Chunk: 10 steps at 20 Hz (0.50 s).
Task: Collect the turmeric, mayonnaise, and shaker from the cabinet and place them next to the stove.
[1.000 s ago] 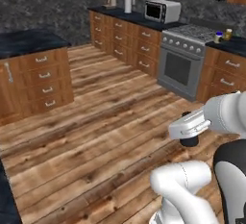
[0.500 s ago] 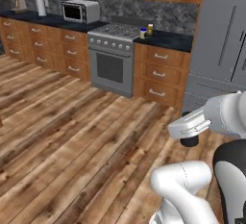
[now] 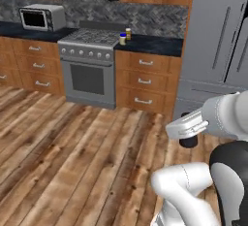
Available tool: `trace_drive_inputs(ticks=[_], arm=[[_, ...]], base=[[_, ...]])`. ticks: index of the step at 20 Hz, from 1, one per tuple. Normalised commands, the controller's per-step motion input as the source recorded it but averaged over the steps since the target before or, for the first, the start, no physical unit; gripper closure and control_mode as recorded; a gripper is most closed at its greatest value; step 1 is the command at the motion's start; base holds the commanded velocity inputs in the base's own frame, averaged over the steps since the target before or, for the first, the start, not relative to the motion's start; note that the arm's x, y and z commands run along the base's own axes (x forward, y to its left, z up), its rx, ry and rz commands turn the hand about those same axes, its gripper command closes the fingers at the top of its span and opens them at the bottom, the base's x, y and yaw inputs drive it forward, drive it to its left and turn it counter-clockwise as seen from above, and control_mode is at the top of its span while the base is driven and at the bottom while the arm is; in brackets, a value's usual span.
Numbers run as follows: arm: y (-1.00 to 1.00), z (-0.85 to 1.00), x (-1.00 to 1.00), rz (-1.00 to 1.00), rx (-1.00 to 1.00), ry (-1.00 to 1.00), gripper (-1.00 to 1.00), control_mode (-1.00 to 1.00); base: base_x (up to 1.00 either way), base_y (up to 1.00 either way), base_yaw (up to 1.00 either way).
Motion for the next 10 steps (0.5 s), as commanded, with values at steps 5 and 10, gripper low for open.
trace_drive_inputs(ticks=[5, 10], arm=[[0.00, 0.00, 0.00, 0.00, 0.00, 0.00, 1.00, 1.00], [0.00, 0.00, 0.00, 0.00, 0.00, 0.00, 1.00, 1.00]], base=[[1.00, 0.53, -0.31], [1.00, 0.40, -0.25]])
